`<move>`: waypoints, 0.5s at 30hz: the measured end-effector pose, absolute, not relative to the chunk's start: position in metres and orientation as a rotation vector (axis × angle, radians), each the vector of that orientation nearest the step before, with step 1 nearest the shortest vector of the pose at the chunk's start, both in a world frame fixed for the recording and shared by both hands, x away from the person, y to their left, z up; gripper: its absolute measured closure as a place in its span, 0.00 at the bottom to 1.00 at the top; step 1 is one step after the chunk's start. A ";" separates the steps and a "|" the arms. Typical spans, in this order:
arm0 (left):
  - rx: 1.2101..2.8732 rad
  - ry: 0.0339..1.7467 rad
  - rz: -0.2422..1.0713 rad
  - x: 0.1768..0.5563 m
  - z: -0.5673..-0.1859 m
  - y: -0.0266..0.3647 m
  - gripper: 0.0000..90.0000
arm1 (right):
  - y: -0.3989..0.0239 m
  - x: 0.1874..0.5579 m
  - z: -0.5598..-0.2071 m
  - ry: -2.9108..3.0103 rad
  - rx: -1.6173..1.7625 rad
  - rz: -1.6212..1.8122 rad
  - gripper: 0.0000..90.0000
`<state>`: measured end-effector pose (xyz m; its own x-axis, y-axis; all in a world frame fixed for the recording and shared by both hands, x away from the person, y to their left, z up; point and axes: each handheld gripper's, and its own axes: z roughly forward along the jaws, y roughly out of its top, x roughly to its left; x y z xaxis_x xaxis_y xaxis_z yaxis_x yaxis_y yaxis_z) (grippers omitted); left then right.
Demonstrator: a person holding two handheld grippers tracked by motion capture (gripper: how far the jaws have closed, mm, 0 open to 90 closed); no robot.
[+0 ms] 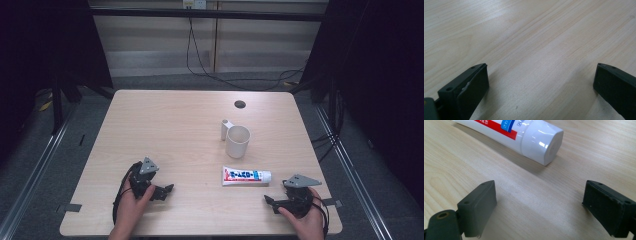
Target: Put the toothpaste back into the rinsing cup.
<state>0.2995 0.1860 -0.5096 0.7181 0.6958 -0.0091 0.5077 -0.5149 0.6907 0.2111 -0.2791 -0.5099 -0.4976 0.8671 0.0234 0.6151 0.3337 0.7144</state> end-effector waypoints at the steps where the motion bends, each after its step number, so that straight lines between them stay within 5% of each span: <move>1: 2.230 0.909 0.352 0.299 -0.510 0.186 0.00 | -0.279 0.211 -0.510 2.242 1.313 0.960 0.12; 15: 2.229 0.910 0.352 0.299 -0.510 0.186 0.00 | -0.263 0.231 -0.477 2.445 1.113 0.863 0.18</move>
<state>0.2994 0.1859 -0.5097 0.7168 0.6972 -0.0102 0.5089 -0.5131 0.6912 0.2310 -0.2630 -0.4774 -0.6460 0.7624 -0.0377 0.5699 0.5146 0.6406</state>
